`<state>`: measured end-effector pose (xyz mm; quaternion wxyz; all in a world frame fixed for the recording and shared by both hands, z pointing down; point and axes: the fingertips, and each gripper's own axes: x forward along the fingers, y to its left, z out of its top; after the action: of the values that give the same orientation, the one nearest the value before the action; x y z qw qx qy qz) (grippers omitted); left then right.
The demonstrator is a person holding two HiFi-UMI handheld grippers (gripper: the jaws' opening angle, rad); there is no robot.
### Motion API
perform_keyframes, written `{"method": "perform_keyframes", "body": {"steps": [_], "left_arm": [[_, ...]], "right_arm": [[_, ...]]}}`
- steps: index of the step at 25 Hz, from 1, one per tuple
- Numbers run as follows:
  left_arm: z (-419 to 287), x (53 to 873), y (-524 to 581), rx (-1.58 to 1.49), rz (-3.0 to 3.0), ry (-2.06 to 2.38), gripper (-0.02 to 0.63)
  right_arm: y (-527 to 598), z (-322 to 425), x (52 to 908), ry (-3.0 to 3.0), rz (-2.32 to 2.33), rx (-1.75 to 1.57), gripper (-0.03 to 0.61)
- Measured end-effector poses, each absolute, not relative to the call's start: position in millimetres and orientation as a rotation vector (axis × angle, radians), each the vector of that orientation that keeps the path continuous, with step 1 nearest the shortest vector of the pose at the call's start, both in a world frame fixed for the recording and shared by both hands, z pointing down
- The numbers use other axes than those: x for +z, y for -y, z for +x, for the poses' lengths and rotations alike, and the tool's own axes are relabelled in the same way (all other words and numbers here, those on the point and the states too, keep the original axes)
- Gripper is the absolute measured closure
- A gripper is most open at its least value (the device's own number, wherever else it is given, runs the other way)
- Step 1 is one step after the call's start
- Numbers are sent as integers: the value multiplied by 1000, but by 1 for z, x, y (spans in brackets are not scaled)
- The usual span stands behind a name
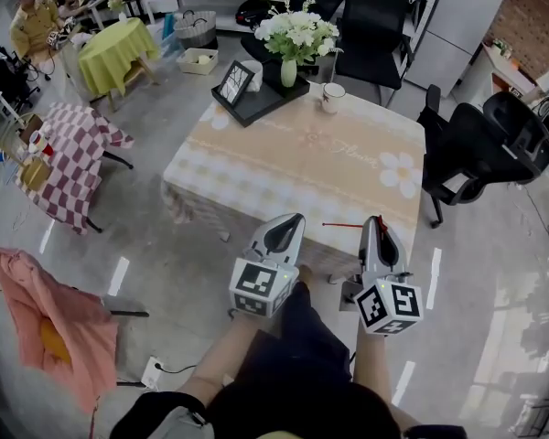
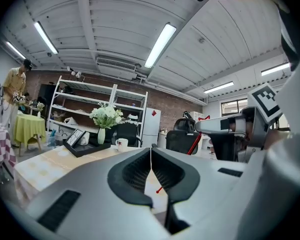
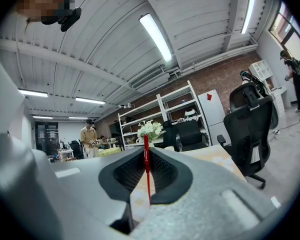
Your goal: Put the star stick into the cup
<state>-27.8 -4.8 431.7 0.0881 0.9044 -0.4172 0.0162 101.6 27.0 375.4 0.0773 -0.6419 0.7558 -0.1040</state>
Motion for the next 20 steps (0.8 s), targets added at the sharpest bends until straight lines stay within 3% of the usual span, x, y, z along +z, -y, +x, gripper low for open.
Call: {"method": "perform_keyframes", "body": {"steps": [20], "left_arm": [[-5,434,95,104,2644,1308,601]], "right_arm": [[70,136,383,-2286,-1918,-368,561]]}}
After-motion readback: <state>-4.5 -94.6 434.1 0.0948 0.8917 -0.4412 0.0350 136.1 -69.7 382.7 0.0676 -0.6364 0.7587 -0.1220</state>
